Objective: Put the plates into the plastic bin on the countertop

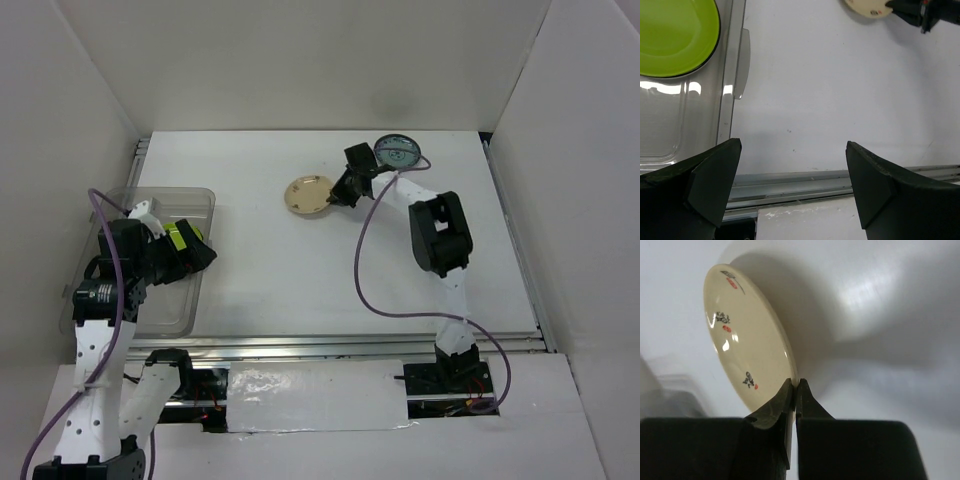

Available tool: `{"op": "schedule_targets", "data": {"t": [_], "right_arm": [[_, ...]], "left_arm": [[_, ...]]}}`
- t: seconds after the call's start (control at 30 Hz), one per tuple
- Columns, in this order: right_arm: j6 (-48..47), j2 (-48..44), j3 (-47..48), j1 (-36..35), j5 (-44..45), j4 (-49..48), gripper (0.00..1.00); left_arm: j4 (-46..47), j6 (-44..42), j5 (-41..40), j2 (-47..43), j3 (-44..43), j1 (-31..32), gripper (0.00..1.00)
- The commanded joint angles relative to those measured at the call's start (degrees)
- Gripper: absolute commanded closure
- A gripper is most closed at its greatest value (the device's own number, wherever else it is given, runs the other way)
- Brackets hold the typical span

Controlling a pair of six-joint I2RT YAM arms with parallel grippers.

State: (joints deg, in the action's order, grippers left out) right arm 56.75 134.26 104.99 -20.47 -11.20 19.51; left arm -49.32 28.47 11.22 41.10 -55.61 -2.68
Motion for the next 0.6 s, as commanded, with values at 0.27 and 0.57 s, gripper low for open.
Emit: {"op": "schedule_targets", "data": {"t": [0.27, 0.57], "right_arm": [[-20.9, -46.5, -31.1, -12.0, -4.2, -1.4, 1.00], [-15.2, -51.8, -39.2, -8.4, -28.3, -13.7, 1.00]], "left_arm": [[20.2, 0.4, 29.4, 16.3, -3.4, 4.4, 0.01], [18.4, 0.7, 19.2, 23.4, -8.8, 12.3, 0.16]]}}
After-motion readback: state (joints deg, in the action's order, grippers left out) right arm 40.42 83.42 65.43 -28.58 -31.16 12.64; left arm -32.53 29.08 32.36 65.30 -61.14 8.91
